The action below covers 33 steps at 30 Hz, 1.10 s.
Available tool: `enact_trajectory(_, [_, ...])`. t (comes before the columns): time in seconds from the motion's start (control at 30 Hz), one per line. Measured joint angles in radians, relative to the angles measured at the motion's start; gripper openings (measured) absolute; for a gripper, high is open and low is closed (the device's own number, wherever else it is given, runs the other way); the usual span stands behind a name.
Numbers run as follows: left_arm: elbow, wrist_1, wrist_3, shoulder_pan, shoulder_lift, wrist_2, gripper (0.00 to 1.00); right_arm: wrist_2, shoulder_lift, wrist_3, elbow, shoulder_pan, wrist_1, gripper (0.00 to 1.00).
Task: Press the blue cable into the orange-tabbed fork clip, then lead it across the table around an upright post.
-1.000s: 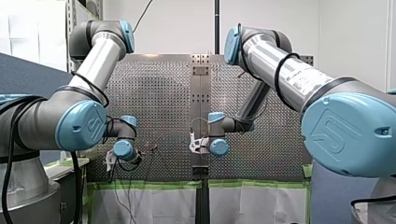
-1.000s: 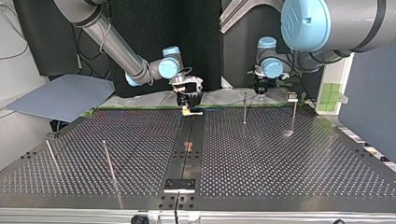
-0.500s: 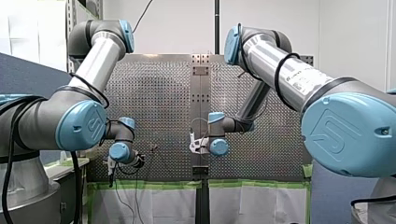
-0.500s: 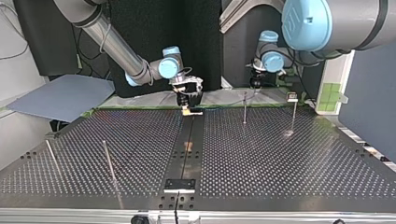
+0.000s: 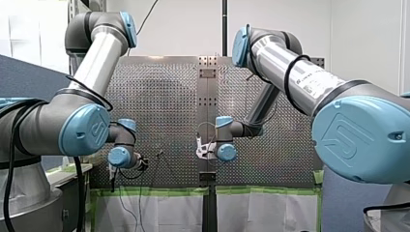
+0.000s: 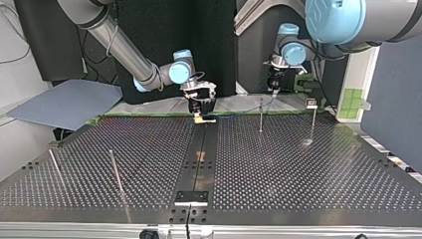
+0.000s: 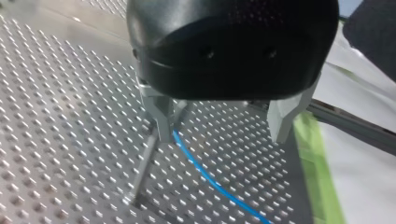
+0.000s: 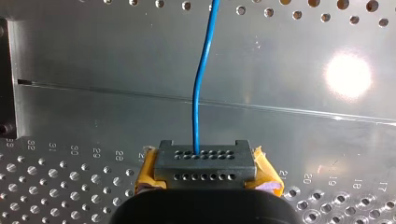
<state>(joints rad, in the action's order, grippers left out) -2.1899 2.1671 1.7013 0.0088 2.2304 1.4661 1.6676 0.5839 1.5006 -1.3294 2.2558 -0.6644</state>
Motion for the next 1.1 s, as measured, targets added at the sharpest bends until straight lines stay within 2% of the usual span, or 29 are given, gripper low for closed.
enact_trajectory(0.13, [-0.019,-0.031,-0.009,-0.006,-0.029,-0.022,1.0,0.0,0.0,0.001,0.0,0.0,0.0,0.0])
enact_trajectory(0.33, [-0.03,-0.068,-0.032,-0.012,-0.037,-0.046,1.0,0.0,0.0,0.003,0.0,0.0,0.0,0.0])
enact_trajectory(1.1, [-0.031,-0.094,-0.002,-0.015,-0.038,-0.043,1.0,0.0,0.0,0.007,0.0,0.0,0.004,0.0])
